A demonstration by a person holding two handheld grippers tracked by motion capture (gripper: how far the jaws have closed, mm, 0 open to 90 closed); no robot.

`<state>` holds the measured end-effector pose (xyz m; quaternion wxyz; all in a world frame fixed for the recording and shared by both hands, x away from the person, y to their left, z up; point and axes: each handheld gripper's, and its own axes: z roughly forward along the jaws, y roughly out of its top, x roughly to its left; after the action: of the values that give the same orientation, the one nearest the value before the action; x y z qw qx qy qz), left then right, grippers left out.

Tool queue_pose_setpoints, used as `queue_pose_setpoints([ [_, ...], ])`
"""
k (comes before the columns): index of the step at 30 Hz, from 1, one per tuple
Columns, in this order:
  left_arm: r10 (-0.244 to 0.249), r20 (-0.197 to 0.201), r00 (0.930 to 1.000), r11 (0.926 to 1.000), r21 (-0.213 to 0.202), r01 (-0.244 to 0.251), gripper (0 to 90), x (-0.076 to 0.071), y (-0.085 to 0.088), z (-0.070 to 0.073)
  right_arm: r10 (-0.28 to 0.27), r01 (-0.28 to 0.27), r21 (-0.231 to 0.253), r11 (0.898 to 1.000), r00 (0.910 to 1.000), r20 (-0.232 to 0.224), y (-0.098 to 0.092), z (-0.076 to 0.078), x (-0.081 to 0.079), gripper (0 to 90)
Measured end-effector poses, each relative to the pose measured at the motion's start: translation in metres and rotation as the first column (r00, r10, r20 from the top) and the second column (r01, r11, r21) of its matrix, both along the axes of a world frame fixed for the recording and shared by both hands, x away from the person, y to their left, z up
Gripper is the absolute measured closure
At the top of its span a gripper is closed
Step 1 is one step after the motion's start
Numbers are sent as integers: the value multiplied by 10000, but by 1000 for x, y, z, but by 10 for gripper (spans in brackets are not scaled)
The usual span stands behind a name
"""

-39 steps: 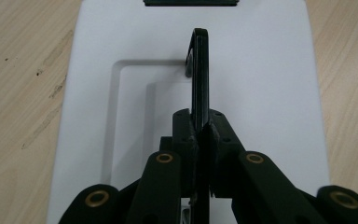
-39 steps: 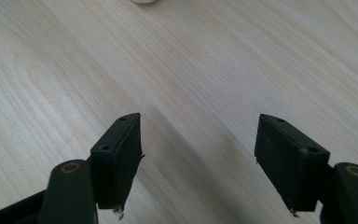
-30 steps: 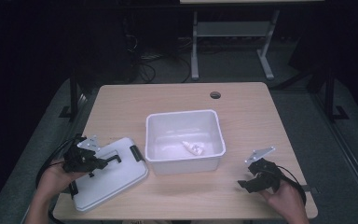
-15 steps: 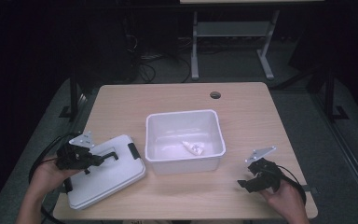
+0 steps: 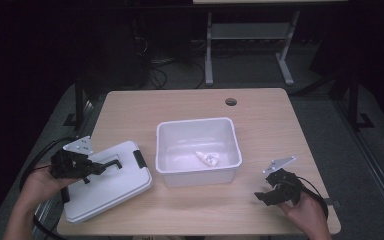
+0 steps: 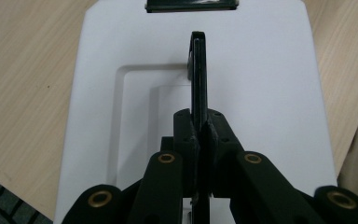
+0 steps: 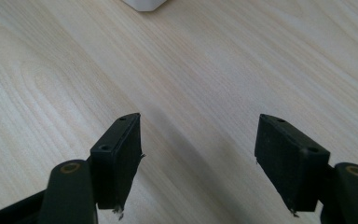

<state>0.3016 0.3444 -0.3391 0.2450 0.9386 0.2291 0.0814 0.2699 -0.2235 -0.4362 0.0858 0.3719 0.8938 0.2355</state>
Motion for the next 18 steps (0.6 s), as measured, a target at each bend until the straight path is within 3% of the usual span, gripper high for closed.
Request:
queue_pose_setpoints([
  [18, -220, 371, 9991, 9993, -287, 231, 841, -7, 8, 45, 30, -30, 27, 10000, 10000, -25, 1, -1, 1, 310],
])
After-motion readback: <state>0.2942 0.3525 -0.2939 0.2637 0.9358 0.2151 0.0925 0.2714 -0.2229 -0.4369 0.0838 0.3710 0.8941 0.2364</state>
